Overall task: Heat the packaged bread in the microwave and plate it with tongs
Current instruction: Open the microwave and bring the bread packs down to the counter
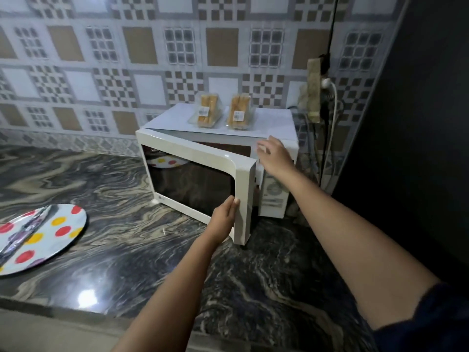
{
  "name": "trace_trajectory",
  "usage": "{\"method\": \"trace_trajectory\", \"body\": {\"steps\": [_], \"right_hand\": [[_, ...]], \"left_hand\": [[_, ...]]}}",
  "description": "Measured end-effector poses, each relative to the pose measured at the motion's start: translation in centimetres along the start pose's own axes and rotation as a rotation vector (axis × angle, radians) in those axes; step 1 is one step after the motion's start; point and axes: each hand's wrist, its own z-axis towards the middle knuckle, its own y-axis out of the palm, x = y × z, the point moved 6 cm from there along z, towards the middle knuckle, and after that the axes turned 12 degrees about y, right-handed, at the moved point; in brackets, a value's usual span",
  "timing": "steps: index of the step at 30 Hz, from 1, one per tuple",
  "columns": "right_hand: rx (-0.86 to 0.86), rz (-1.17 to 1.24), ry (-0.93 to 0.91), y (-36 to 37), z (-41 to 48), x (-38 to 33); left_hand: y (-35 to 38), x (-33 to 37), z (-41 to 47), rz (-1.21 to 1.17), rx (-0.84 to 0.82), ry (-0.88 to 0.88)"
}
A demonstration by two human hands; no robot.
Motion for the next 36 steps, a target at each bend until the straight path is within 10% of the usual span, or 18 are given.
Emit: {"method": "trace_trajectory", "body": {"steps": [21, 36], "right_hand": [[-0.231, 0.256, -0.307, 10.8, -17.8, -13.7], [-0.147, 0.059, -0.418, 23.4, -23.0, -25.6]], "left_hand": [[-14.4, -2.4, -16.2, 0.022, -0.07, 0.112], [-28.4, -7.7, -22.2, -0.15, 0.373, -0.197]]}}
